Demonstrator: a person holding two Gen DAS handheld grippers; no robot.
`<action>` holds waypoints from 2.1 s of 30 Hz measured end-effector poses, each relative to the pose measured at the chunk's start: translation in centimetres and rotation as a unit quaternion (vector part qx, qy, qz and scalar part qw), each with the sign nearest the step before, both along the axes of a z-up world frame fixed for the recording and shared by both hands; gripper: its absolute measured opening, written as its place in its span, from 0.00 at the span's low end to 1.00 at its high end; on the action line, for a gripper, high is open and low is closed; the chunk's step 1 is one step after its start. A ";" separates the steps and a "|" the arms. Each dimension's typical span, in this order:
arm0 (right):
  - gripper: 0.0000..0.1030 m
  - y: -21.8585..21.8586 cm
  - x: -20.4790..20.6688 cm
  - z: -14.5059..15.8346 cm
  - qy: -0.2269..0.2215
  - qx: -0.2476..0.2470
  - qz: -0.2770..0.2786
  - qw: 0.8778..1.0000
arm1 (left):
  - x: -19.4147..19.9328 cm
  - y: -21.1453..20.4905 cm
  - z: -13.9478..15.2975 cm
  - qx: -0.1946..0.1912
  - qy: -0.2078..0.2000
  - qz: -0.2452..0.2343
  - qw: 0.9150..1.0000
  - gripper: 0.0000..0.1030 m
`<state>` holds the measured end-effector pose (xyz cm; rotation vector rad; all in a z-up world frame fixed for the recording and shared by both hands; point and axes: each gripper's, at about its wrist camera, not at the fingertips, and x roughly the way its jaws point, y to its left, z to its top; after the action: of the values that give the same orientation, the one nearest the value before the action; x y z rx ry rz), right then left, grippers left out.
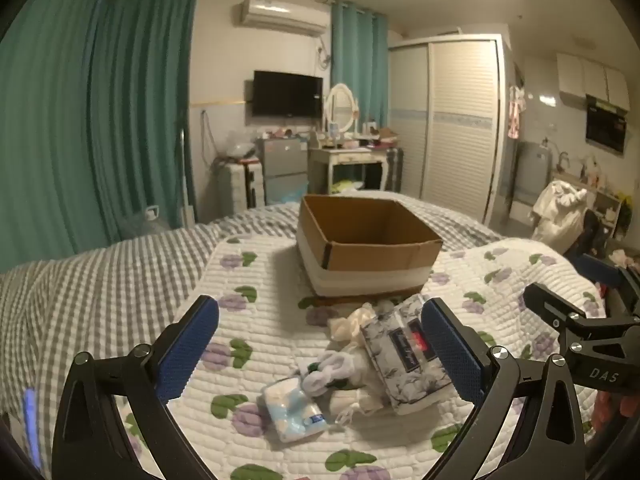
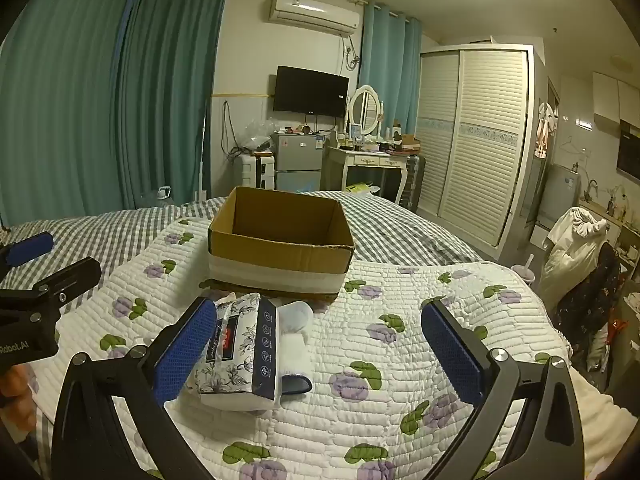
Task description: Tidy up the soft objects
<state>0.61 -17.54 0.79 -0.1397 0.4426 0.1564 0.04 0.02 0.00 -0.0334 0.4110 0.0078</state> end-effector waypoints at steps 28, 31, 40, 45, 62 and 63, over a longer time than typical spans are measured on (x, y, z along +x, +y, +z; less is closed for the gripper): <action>1.00 0.3 0.1 -0.3 0.005 -0.002 0.003 1.000 | -0.1 0.4 0.0 -0.003 0.003 0.006 1.000 1.00; 1.00 0.5 0.2 -0.4 0.006 -0.002 0.004 1.000 | -0.1 0.4 0.0 -0.003 0.003 0.006 1.000 1.00; 1.00 0.5 0.2 -0.4 0.006 -0.002 0.004 1.000 | -0.2 0.5 0.0 -0.002 0.004 0.008 1.000 1.00; 1.00 0.5 0.2 -0.4 0.006 -0.003 0.004 1.000 | -0.4 0.3 0.1 -0.001 0.004 0.009 1.000 1.00; 1.00 0.7 0.2 -0.6 0.008 -0.003 0.004 1.000 | -0.4 0.3 0.1 -0.001 0.004 0.010 1.000 1.00; 1.00 0.7 0.2 -0.6 0.008 -0.003 0.004 1.000 | -0.4 0.3 0.1 -0.001 0.004 0.010 1.000 1.00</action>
<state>0.78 -16.82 0.20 -0.1459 0.4589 0.1636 -0.35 0.32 0.05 -0.0395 0.4177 0.0266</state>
